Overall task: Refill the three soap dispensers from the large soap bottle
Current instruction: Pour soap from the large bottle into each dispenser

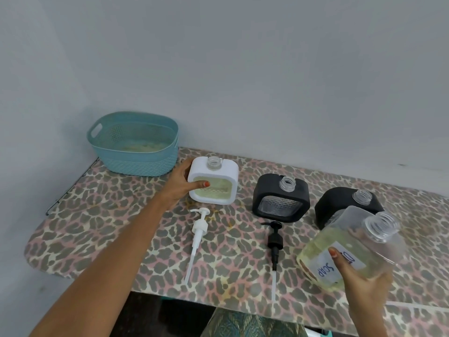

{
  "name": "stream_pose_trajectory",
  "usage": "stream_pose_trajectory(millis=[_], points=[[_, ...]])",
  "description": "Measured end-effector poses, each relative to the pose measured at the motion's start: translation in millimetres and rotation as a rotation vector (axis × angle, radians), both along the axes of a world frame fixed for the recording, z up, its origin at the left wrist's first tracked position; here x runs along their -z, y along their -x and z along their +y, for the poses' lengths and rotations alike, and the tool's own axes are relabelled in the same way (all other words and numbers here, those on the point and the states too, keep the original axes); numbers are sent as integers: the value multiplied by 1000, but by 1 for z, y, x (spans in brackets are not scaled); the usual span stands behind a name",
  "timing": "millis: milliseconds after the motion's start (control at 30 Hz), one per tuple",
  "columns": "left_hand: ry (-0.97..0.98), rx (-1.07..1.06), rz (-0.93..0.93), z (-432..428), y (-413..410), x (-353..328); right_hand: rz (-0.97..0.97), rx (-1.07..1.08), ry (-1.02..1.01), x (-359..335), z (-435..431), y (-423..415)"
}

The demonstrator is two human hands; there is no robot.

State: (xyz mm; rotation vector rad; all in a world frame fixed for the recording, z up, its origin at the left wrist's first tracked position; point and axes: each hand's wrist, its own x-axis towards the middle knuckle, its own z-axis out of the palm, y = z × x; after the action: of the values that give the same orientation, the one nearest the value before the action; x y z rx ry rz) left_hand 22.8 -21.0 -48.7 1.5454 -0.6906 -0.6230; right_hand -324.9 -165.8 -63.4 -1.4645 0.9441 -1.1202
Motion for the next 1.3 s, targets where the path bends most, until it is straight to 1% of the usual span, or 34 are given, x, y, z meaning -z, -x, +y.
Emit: stream_pose_trajectory(millis=[100,400,567,667,833,1067,1300], points=[[-17,11,-8,-1,-2,3,8,6,24,0,2,-2],[-67,30,30,1,-2,-1,-3,5,-12,-1,4,-3],[-85,18,-8,3,3,-3,4,12,-3,2,5,-3],[-46,-12,4,9,7,-5,27,16,5,1,5,-3],[101,-111,-88,19,16,-28,52,4,-1,-2,7,-3],[177,55,-182,5,50,-62,7,-34,77,-10,13,-5],[136,211,-153,-39,93,-50,-23,-61,116,-14,15,-5]])
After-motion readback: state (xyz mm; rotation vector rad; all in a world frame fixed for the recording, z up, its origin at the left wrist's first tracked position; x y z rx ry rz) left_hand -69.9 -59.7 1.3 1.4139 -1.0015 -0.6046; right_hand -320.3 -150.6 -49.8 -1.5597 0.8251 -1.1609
